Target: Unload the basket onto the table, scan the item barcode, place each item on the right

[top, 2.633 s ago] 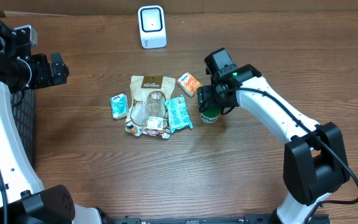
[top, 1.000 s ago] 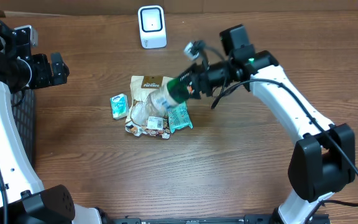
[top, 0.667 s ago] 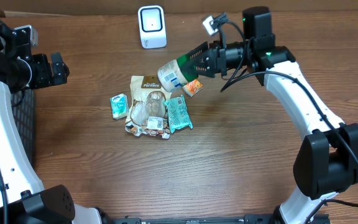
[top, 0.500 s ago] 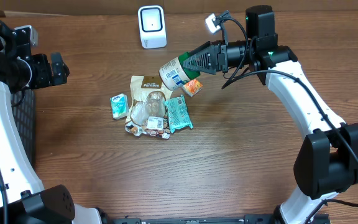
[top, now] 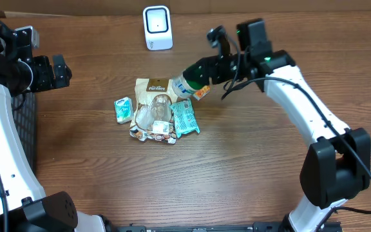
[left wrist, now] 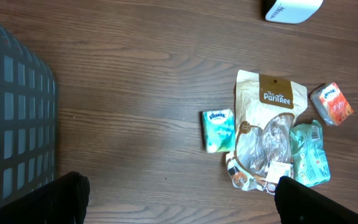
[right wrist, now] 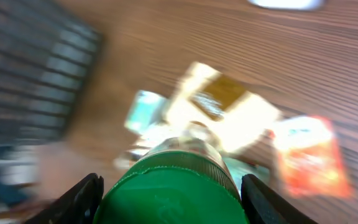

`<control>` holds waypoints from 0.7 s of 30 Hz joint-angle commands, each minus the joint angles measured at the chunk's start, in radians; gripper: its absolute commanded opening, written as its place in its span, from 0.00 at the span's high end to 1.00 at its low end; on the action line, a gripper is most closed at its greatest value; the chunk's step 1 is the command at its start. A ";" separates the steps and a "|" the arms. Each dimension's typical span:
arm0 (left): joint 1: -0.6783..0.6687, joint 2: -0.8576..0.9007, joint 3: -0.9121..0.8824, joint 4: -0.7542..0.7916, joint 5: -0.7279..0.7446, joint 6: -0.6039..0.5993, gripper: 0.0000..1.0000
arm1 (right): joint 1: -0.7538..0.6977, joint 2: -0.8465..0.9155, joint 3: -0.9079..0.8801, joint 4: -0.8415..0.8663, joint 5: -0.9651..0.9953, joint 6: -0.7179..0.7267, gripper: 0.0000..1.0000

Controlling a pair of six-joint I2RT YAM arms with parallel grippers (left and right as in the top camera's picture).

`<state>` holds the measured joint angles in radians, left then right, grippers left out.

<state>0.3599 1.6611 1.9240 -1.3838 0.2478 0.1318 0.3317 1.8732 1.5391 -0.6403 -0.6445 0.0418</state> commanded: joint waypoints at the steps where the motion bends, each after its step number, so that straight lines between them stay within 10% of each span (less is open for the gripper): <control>1: -0.007 0.003 0.008 0.000 0.008 0.018 0.01 | 0.039 -0.012 0.029 -0.039 0.408 -0.077 0.81; 21: -0.007 0.003 0.008 0.000 0.008 0.018 0.00 | 0.048 -0.012 -0.150 -0.200 0.677 -0.103 0.81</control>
<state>0.3599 1.6611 1.9240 -1.3842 0.2478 0.1318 0.3801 1.8732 1.4055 -0.8513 0.0162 -0.0517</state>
